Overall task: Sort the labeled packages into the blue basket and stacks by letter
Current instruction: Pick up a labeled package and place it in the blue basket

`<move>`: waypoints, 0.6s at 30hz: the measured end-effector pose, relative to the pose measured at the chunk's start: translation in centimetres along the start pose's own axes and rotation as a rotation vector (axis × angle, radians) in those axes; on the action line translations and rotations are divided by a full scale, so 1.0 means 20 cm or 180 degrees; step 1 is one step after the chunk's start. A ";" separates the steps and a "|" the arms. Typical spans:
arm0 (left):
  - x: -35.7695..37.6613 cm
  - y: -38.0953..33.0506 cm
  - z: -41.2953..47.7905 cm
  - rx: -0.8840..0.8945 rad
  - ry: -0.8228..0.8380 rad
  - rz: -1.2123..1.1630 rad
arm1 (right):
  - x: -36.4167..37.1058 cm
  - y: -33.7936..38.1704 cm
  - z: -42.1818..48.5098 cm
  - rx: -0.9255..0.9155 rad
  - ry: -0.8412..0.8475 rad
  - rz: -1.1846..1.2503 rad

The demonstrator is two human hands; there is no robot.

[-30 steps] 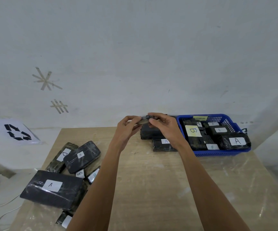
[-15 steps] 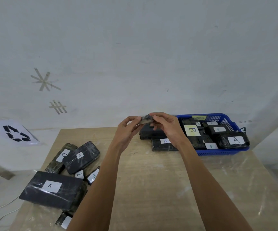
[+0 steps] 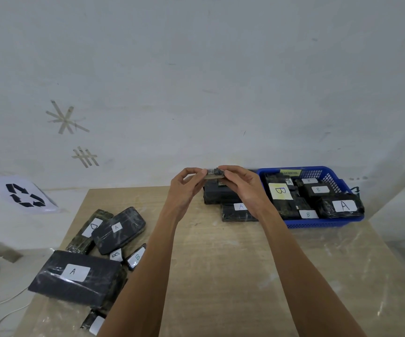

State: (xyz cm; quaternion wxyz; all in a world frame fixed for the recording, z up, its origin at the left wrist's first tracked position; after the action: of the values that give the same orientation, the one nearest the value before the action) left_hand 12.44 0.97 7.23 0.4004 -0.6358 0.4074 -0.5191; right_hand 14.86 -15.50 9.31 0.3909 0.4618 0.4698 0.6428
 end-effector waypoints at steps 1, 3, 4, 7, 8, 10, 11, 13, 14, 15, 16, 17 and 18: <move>0.00 0.00 0.00 -0.0005 -0.0005 -0.0012 | 0.00 -0.01 0.00 0.0016 -0.0002 -0.0021; 0.00 0.01 0.00 -0.0016 -0.0012 0.0021 | -0.01 -0.01 0.00 0.0048 -0.0030 -0.0016; 0.00 0.01 0.00 -0.0012 -0.0019 0.0044 | -0.01 -0.02 0.00 0.0053 -0.0044 -0.0001; -0.01 0.01 0.00 0.0022 -0.0050 0.0030 | -0.01 -0.02 0.00 0.0048 -0.0029 -0.0021; -0.01 0.01 0.00 0.0031 -0.0050 0.0044 | -0.02 -0.01 -0.01 0.0053 -0.0027 -0.0026; 0.00 0.00 0.00 0.0091 -0.0069 0.0160 | -0.03 -0.02 -0.01 0.0101 -0.0041 0.0029; 0.00 0.00 0.00 0.0158 -0.0107 0.0244 | -0.03 -0.02 -0.01 0.0173 -0.0054 0.0098; 0.01 -0.01 0.00 0.0322 -0.0202 0.0383 | -0.04 -0.05 -0.01 0.0348 -0.0061 0.0231; 0.02 -0.01 0.00 0.0394 -0.0232 0.0407 | -0.06 -0.05 -0.02 0.0397 -0.0059 0.0239; 0.04 0.00 0.00 0.0459 -0.0232 0.0410 | -0.07 -0.06 -0.02 0.0412 -0.0058 0.0214; 0.05 0.00 0.00 0.0511 -0.0209 0.0421 | -0.09 -0.06 -0.02 0.0411 -0.0056 0.0172; 0.07 0.00 0.00 0.0543 -0.0184 0.0442 | -0.12 -0.06 -0.03 0.0407 -0.0058 0.0114; 0.09 0.00 0.00 0.0562 -0.0170 0.0452 | -0.14 -0.07 -0.03 0.0404 -0.0079 0.0039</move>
State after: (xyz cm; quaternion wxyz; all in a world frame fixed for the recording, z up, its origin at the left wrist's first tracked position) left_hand 12.65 -0.73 7.74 0.5014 -0.5812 0.3933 -0.5061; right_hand 15.16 -18.02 7.31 0.3628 0.4964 0.5019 0.6083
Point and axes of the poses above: each hand's wrist, its own z-axis towards the middle knuckle, its own x-axis out of the palm, y = z × x, the point moved 10 cm from there along z, towards the middle knuckle, and after that the axes turned 3 degrees about -x, right-handed, at the moved point
